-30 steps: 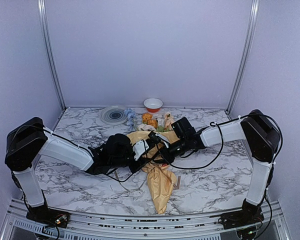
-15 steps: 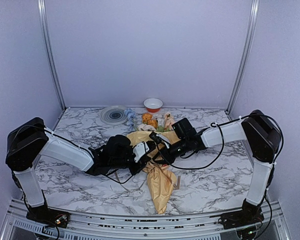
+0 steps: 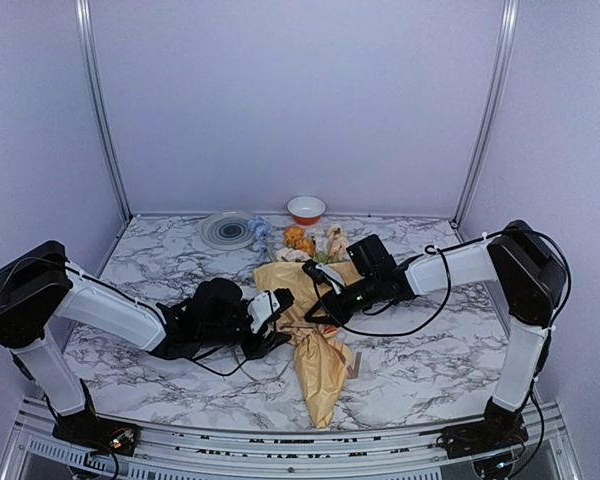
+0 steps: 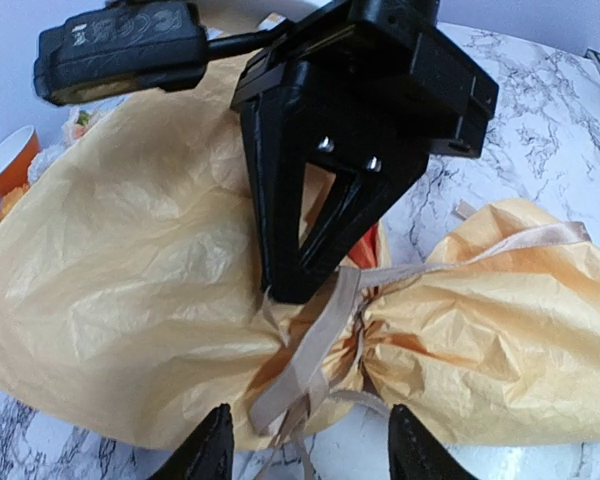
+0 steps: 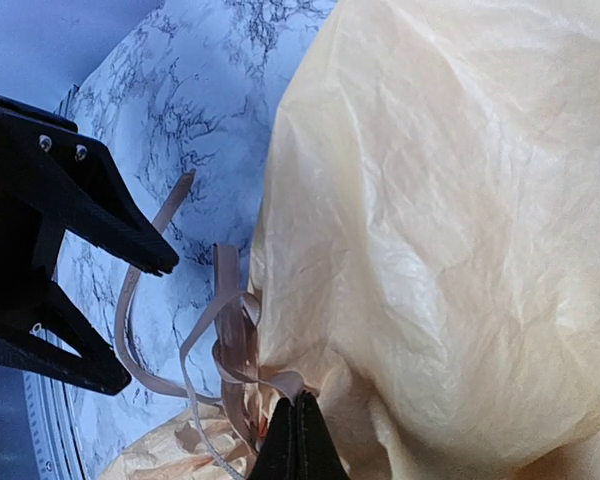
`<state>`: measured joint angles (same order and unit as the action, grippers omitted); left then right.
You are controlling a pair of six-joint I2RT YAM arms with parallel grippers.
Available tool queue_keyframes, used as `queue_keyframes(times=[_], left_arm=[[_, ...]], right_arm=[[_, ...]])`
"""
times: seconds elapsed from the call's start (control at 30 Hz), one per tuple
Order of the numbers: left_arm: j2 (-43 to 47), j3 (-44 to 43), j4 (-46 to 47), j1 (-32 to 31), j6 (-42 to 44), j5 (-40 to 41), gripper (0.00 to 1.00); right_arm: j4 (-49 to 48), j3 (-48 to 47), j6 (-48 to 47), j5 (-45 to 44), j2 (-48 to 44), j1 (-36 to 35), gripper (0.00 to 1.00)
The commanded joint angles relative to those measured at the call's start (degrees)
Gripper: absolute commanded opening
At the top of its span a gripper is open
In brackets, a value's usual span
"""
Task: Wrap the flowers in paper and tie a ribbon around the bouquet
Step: Cross the half-tied ribbon over the folded bouquet.
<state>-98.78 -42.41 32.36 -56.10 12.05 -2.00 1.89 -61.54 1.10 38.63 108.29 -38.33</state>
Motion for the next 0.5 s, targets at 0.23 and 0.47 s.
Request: queue_keyframes(times=[0.23,0.47], left_arm=[[5.9,5.1,-13.8,0.1,2.4,8.3,0.68],[-0.4,1.0,-14.9,0.0,2.2,13.8,0.61]], right_arm=[[-2.3,0.0,1.5,0.9,-1.4,0.4,0.0],[-2.2,0.1,1.8,1.0,-1.4,0.5,0.0]])
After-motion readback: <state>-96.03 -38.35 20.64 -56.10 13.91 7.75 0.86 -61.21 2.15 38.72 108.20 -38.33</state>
